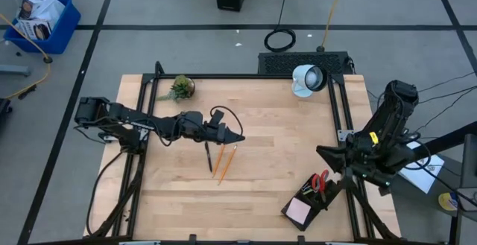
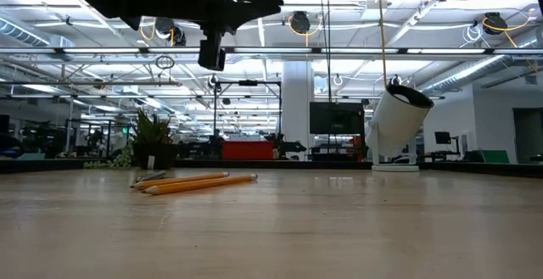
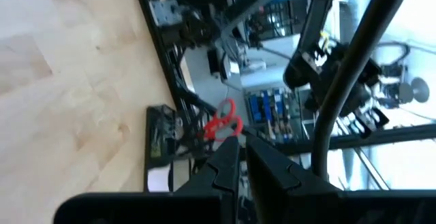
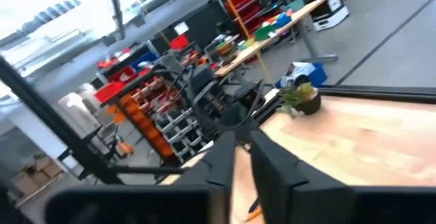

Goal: Pick and place office supplies into organizer
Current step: Put the orange scissors into the desk organizer

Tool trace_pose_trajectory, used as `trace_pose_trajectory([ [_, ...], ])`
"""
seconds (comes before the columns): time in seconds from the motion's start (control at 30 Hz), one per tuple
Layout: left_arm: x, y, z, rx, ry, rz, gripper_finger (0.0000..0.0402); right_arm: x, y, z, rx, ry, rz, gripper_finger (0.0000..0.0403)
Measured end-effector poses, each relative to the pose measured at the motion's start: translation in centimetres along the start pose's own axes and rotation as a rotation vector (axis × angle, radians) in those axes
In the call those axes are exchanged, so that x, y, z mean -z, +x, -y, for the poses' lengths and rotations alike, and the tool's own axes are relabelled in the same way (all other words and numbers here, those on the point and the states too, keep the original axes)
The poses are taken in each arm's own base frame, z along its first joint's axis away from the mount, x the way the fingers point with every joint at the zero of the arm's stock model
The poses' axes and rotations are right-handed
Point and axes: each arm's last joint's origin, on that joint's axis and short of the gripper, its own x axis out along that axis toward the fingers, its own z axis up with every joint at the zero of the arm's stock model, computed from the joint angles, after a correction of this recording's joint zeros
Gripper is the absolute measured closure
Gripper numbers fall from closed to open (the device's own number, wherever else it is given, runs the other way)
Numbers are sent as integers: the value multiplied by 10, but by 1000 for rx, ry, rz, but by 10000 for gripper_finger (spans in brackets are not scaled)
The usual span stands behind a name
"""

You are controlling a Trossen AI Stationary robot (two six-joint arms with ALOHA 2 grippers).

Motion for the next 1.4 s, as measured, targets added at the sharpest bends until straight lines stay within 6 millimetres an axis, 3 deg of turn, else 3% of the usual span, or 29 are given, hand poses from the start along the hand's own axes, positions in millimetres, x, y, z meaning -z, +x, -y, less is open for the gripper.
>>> trace_pose_trajectory([
  [0.13,1,0,0,11,-1,-46,371,2,4,0,17,15,12,396],
  [0.33,2,0,1,18,7,-76,371,3,12,-1,47,86,36,401],
  [0.5,2,0,0,18,14,-72,371,13,15,-5,-36,132,50,402],
  [0.7,1,0,0,10,51,-47,371,36,54,-15,-272,144,28,402],
  [0.83,1,0,0,7,52,-36,371,29,92,-26,-294,90,-90,402],
  [1.0,2,0,0,15,51,-83,371,-18,126,-32,-151,-15,-218,403],
  [1.1,3,0,0,32,72,-144,371,-41,124,-26,-28,-26,-421,403],
  [1.27,2,-1,0,43,118,-170,371,-47,117,-1,260,-7,-852,403],
  [1.4,1,-1,-1,48,122,-185,371,-45,121,10,293,103,-1086,403],
])
